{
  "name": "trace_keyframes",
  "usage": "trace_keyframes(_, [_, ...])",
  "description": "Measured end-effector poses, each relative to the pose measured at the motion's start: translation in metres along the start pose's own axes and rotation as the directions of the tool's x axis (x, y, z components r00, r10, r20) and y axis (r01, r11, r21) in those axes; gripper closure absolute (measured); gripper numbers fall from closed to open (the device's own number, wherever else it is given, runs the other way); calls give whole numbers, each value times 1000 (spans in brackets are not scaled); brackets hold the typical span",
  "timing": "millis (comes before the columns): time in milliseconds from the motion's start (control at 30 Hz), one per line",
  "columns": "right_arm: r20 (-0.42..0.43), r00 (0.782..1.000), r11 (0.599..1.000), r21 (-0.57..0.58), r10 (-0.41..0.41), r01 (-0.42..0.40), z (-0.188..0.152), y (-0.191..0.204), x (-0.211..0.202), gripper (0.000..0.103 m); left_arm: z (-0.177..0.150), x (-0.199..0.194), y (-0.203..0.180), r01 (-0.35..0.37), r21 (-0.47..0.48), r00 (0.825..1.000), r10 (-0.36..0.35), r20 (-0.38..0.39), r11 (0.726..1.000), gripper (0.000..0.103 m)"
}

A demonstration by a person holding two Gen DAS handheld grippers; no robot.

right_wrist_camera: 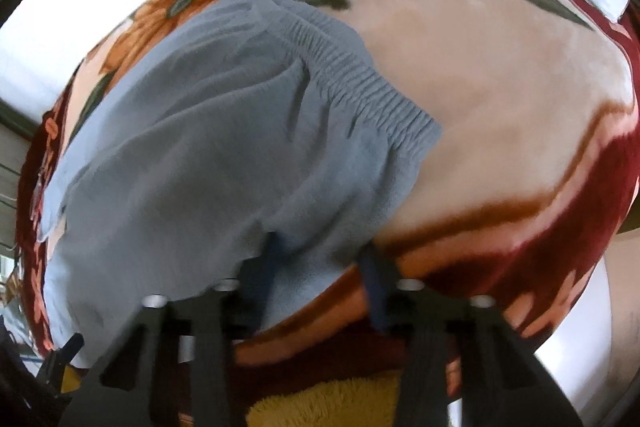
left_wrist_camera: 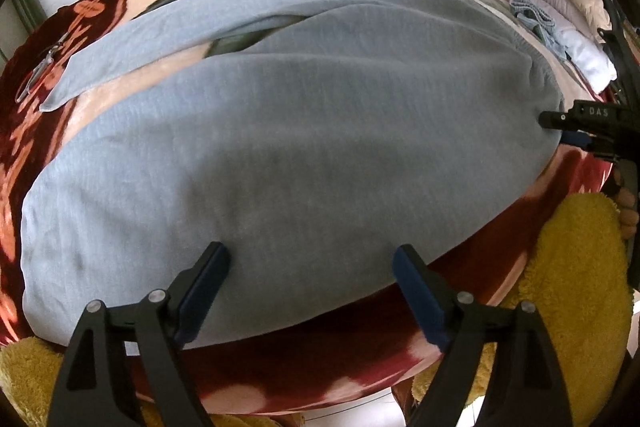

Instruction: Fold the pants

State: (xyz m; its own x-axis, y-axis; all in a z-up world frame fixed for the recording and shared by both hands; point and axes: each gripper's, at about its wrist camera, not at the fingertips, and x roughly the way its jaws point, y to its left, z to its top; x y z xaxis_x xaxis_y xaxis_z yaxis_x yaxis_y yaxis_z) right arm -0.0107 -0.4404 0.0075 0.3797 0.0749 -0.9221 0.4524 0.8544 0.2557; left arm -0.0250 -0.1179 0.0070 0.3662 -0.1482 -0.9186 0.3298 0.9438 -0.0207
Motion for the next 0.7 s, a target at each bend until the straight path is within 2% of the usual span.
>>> trace_keyframes(33, [6,1000,1000,4,14,-14,0,-1,-2,87,0,-1,0,3,1,1000,-3,1,1000,15])
trace_keyframes(100, [25,999,999,6,41,-41,0,-2,-6,95,0,-2,0,12,-1,1000,-12,3,1000,15])
trace_keyframes(267, [108,991,996,-38,82,-78,1,8,-31,97,1,-7,-6,70,8,997,-70,16,998,15])
trace_keyframes(533, [154,978,990,-53,141,-134,9,18,-60,97,-2,-12,-34,147,91,988,-151,36,985,15])
trace_keyframes(633, [174,971,986,-50,163,-156,13,22,-71,97,-5,-11,-43,145,124,988,-151,41,982,15])
trace_keyframes(700, [182,969,986,-55,165,-158,16,25,-74,97,-5,-8,-46,104,140,992,-113,56,985,15])
